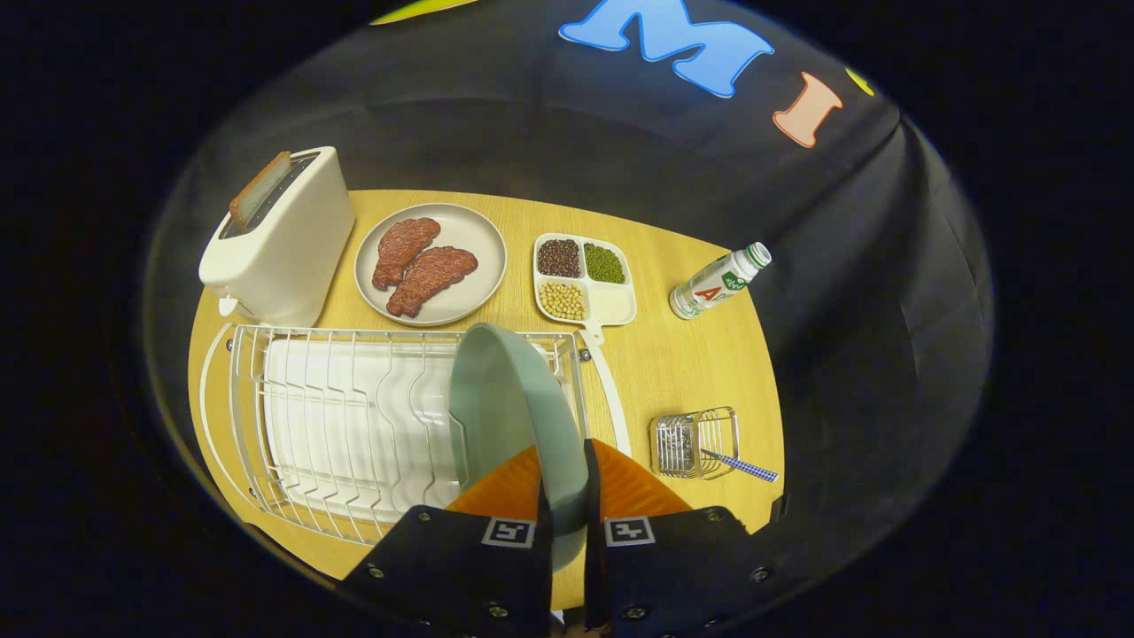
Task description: Take the plate from the dish rack, then take the spoon from the basket and place it into the plate.
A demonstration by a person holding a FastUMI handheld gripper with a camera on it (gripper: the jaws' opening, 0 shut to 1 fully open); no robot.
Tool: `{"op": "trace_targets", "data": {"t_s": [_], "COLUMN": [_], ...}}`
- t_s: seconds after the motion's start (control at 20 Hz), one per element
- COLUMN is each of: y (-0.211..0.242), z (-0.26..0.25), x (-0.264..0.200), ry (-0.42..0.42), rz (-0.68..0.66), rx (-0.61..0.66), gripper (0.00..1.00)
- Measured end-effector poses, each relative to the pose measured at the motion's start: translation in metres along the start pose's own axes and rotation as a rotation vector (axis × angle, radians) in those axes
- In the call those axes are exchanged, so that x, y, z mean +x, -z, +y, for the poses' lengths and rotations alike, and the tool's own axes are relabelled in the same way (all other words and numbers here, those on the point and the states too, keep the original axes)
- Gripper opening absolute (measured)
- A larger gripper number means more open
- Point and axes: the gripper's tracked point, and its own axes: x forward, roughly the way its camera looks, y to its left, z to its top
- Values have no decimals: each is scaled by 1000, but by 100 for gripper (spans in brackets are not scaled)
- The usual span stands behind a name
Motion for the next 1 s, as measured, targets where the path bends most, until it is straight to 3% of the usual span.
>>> {"op": "trace_targets", "data": {"t_s": [0.15, 0.45, 1.0], "y": [-11, -23, 14], "z": [-6, -25, -84], "x": [-9, -25, -44], "ry": [44, 31, -154], "rz": [-27, -70, -18], "rx": [-7, 6, 125], "gripper": [14, 14, 14]}}
